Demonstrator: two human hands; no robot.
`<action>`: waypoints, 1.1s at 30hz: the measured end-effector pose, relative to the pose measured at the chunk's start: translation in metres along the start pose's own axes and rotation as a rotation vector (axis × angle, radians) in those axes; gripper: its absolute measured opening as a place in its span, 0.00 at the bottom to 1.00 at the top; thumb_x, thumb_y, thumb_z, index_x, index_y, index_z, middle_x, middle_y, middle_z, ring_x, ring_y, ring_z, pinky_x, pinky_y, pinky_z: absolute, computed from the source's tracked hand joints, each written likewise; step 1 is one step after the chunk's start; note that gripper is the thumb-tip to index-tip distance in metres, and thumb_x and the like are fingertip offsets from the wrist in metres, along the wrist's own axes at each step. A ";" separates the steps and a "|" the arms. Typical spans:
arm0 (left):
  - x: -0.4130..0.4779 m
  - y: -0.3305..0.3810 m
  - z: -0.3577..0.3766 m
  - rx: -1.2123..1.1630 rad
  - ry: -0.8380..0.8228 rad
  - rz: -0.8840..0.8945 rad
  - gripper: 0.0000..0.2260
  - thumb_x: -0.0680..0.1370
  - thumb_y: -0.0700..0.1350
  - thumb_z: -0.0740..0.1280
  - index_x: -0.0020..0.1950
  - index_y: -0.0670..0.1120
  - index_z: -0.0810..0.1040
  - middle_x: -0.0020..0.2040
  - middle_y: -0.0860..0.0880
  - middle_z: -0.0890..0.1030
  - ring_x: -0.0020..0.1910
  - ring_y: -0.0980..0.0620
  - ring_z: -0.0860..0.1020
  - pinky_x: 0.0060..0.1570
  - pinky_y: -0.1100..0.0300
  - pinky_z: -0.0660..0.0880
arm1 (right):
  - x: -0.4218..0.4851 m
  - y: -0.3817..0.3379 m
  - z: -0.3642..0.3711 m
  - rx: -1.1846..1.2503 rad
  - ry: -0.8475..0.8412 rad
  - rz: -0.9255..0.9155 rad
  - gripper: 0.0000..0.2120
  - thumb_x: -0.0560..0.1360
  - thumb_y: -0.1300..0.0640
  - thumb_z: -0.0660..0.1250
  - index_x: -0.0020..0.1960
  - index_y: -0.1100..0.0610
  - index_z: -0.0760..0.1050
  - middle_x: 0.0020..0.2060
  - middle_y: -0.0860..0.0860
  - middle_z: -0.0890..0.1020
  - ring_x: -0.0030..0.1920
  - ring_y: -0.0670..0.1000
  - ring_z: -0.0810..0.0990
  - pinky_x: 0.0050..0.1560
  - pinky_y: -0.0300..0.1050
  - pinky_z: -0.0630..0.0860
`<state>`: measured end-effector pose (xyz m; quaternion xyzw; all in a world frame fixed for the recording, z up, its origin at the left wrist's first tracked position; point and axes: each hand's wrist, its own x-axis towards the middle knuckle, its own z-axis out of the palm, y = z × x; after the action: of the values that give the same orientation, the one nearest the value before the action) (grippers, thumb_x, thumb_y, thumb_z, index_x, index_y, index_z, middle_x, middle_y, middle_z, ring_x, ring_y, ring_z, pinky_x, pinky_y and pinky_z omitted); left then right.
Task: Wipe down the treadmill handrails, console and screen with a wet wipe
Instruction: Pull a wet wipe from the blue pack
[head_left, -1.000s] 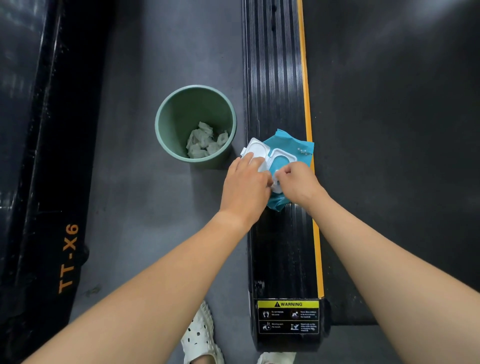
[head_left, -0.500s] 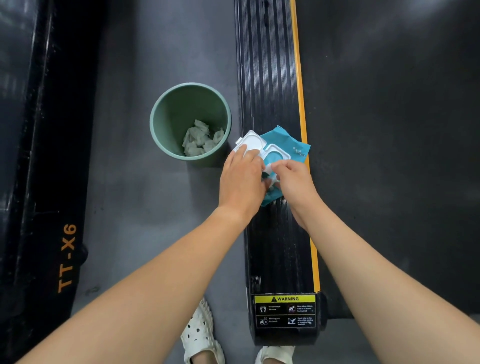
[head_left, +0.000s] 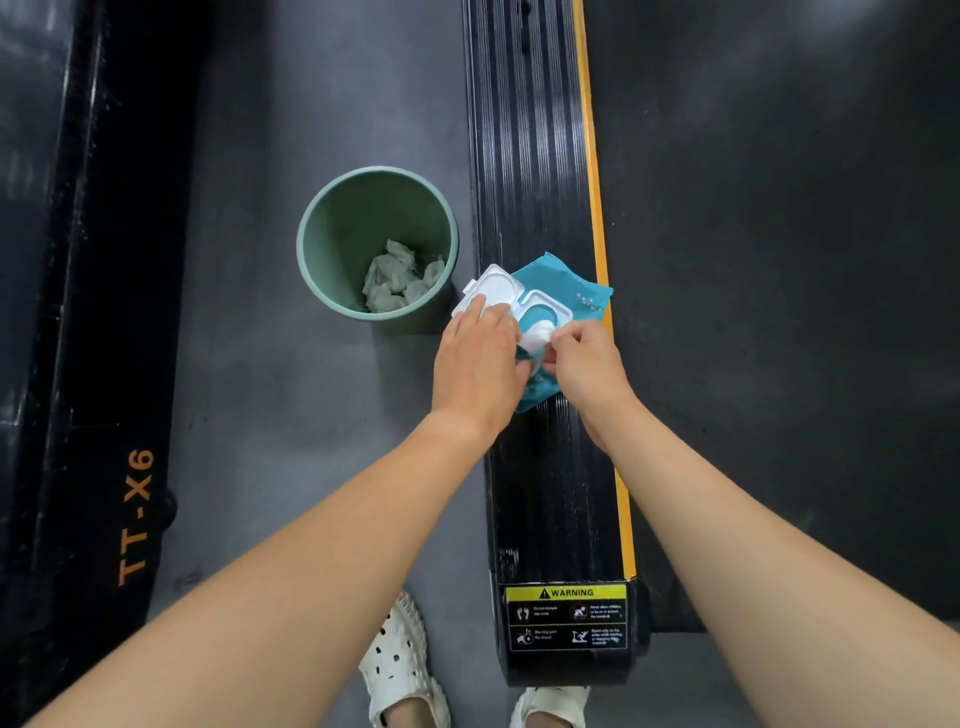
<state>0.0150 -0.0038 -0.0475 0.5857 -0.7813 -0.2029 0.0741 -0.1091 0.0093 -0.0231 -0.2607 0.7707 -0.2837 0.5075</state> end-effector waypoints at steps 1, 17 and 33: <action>0.000 -0.001 0.000 0.004 -0.004 0.006 0.09 0.76 0.50 0.75 0.50 0.48 0.80 0.54 0.51 0.79 0.63 0.47 0.74 0.68 0.50 0.70 | -0.001 0.000 -0.001 0.014 0.005 0.001 0.09 0.83 0.61 0.57 0.55 0.65 0.74 0.51 0.58 0.81 0.50 0.54 0.81 0.58 0.55 0.80; 0.005 0.011 -0.015 -0.345 -0.059 -0.194 0.13 0.76 0.52 0.73 0.51 0.46 0.75 0.51 0.49 0.78 0.49 0.48 0.76 0.47 0.52 0.76 | -0.015 -0.013 -0.006 0.055 0.016 -0.075 0.08 0.82 0.65 0.58 0.58 0.56 0.70 0.47 0.50 0.77 0.47 0.47 0.78 0.42 0.37 0.75; 0.017 0.027 -0.076 -0.669 0.098 -0.241 0.03 0.80 0.47 0.66 0.47 0.50 0.76 0.44 0.53 0.79 0.45 0.53 0.75 0.47 0.53 0.75 | -0.030 -0.059 -0.014 -0.182 0.184 -0.332 0.04 0.79 0.53 0.68 0.48 0.52 0.80 0.52 0.49 0.73 0.52 0.49 0.76 0.48 0.40 0.74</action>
<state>0.0130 -0.0310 0.0305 0.6259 -0.5925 -0.4264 0.2747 -0.1046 -0.0098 0.0417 -0.4021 0.7826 -0.3151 0.3556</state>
